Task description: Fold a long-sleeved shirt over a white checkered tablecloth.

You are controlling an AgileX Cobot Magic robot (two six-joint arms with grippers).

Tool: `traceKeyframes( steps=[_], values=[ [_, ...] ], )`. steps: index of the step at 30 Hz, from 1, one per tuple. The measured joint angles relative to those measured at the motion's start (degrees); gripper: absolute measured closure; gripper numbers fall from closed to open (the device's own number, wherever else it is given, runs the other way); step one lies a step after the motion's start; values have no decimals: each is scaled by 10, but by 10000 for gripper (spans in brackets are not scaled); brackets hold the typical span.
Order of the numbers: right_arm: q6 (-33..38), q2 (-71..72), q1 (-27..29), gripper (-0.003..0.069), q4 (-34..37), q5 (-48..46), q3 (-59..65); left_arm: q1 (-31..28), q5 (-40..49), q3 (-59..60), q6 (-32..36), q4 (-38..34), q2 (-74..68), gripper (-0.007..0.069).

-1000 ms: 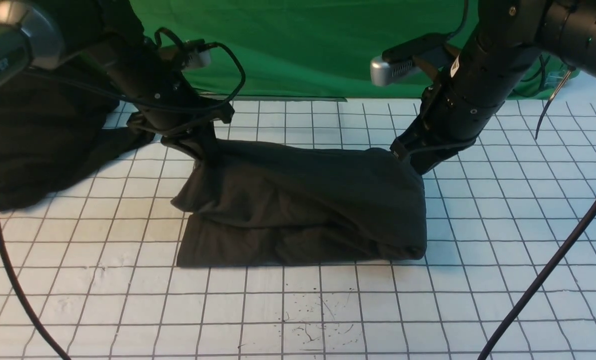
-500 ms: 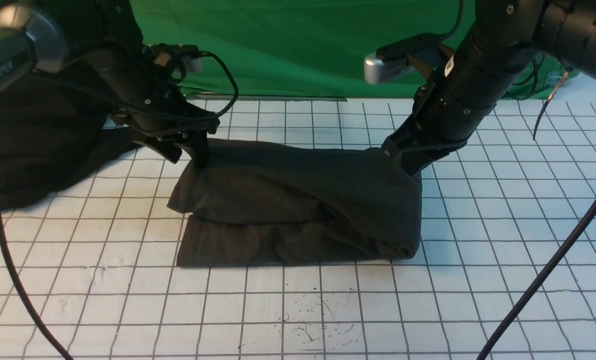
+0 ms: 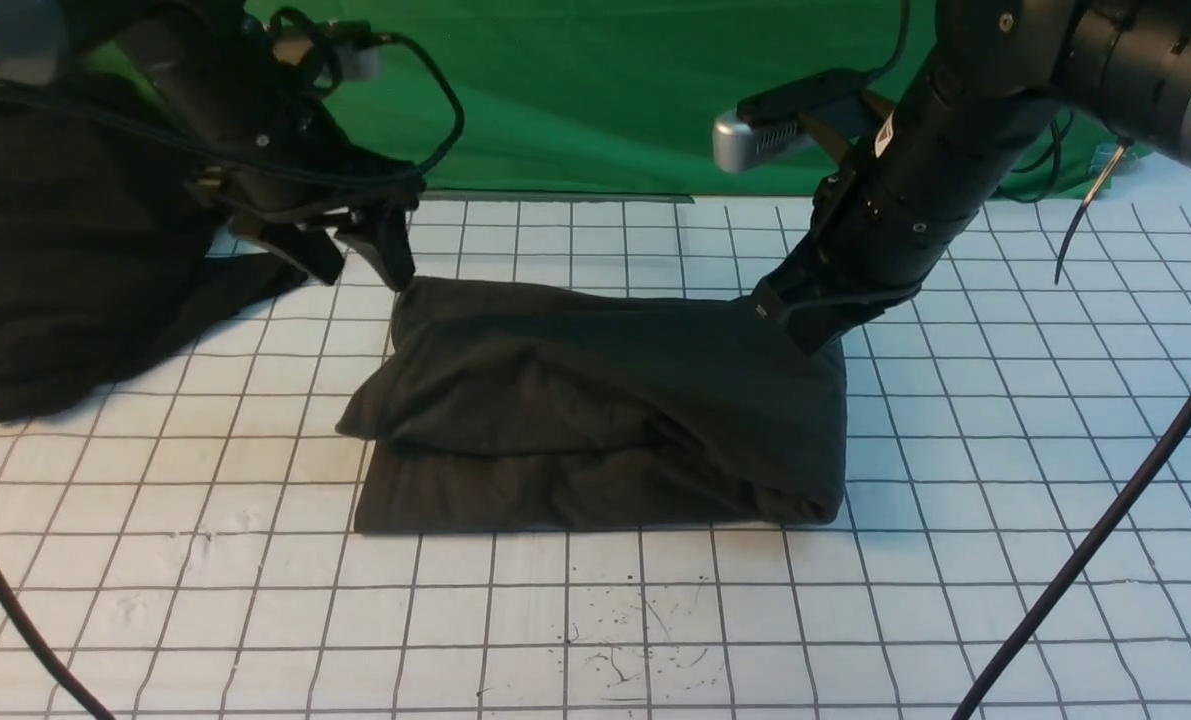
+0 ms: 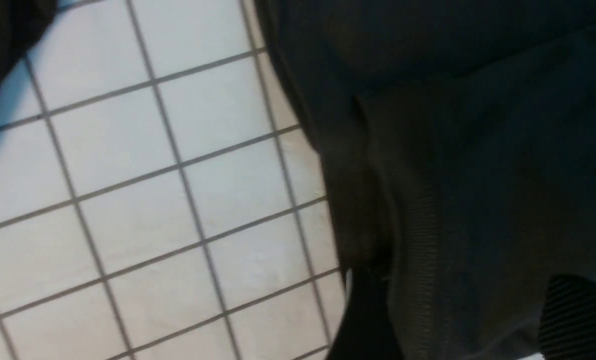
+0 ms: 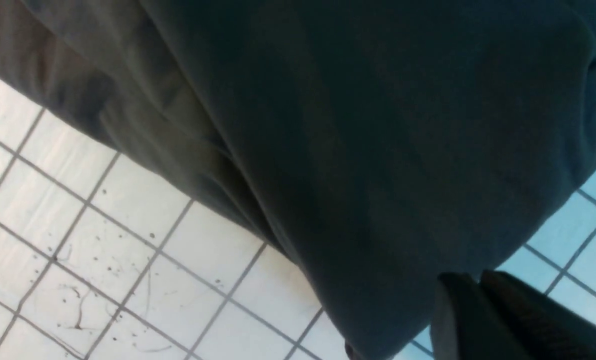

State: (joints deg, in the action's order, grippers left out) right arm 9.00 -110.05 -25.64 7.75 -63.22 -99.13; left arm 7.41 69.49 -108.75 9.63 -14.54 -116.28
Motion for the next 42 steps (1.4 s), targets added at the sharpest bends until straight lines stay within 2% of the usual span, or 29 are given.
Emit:
traceKeyframes(
  steps=[1,3,5,8,12,16,21,30,35,37,41,42],
  values=[
    [0,0,-1,616,6,11,0,8,0,-1,16,-27,6,314],
    [0,0,-4,615,11,24,0,15,-3,-2,29,-41,6,389],
    [0,-2,-18,613,20,67,0,46,-26,-2,43,-58,-5,564],
    [-2,-16,-27,613,26,83,0,74,-34,-4,46,-66,-34,613],
    [-14,-48,-28,613,18,59,0,84,-11,-4,40,-67,-81,623],
    [-31,-87,-26,629,-5,4,18,82,-5,45,37,-51,-101,623],
    [-44,-96,-22,659,-14,23,71,81,-4,95,37,-50,-101,623],
    [-49,-90,10,661,-45,-5,96,79,-3,108,22,-22,-58,623],
    [-51,-48,21,661,-56,2,102,79,-6,108,25,-58,13,623],
    [-55,-20,21,661,-47,24,102,79,-17,108,28,-72,32,623],
    [-46,12,21,661,30,82,98,79,-62,108,37,-123,46,623],
    [-22,7,21,660,73,91,98,79,-68,108,53,-157,35,623]
  ],
)
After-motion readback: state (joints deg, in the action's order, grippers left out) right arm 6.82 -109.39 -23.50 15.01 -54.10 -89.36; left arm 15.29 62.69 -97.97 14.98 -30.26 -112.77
